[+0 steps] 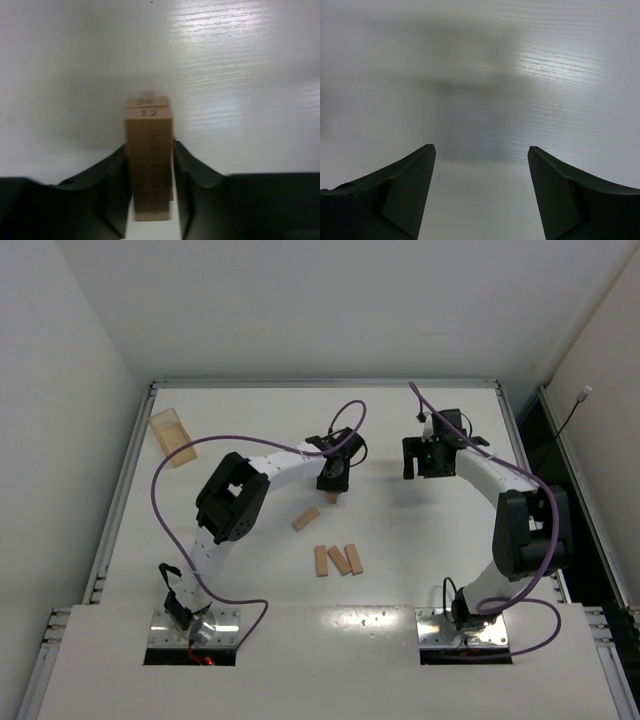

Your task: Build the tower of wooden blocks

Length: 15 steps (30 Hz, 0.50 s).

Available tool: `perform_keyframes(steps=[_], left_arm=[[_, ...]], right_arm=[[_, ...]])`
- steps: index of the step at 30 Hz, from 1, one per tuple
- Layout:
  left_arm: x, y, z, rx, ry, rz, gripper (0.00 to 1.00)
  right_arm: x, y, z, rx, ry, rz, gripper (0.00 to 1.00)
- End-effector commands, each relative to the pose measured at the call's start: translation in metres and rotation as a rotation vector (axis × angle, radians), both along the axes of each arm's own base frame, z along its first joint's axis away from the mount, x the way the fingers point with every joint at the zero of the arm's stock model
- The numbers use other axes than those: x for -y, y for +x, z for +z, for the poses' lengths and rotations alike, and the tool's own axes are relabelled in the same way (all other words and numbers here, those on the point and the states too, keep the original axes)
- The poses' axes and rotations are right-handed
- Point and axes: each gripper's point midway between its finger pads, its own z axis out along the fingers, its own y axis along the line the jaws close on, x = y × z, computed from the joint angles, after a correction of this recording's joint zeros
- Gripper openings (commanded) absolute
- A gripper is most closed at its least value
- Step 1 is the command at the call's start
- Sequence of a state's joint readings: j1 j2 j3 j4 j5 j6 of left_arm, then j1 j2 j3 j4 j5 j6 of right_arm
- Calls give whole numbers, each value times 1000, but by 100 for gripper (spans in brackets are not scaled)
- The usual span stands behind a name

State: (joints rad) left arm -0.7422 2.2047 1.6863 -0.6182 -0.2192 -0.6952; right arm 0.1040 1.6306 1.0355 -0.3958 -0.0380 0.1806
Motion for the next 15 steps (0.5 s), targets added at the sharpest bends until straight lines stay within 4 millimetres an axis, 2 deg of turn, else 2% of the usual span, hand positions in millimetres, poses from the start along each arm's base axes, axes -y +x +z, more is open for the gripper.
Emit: perform_keyframes(steps=[1, 2, 3, 6, 9, 10, 11, 12, 15], left_arm=[[5, 1, -4, 4, 8, -1, 28], [5, 1, -4, 4, 8, -1, 23], [3, -2, -8, -5, 16, -1, 14], [-3, -5, -10, -8, 30, 3, 0], [-4, -7, -9, -10, 27, 11, 0], [-4, -7, -9, -10, 27, 11, 6], [-5, -6, -9, -5, 33, 14, 18], [-5, -6, -9, -5, 33, 14, 41], [-5, -5, -5, 2, 27, 15, 65]], right_arm=[[-3, 10, 16, 68, 25, 0, 72], [-3, 10, 16, 68, 25, 0, 72], [-3, 10, 16, 68, 25, 0, 72], [-3, 10, 16, 68, 25, 0, 72], [-3, 10, 16, 68, 25, 0, 72], [-3, 10, 16, 68, 25, 0, 72], [-3, 10, 16, 68, 25, 0, 72], [-3, 10, 16, 68, 25, 0, 72], [-3, 10, 16, 68, 25, 0, 72]])
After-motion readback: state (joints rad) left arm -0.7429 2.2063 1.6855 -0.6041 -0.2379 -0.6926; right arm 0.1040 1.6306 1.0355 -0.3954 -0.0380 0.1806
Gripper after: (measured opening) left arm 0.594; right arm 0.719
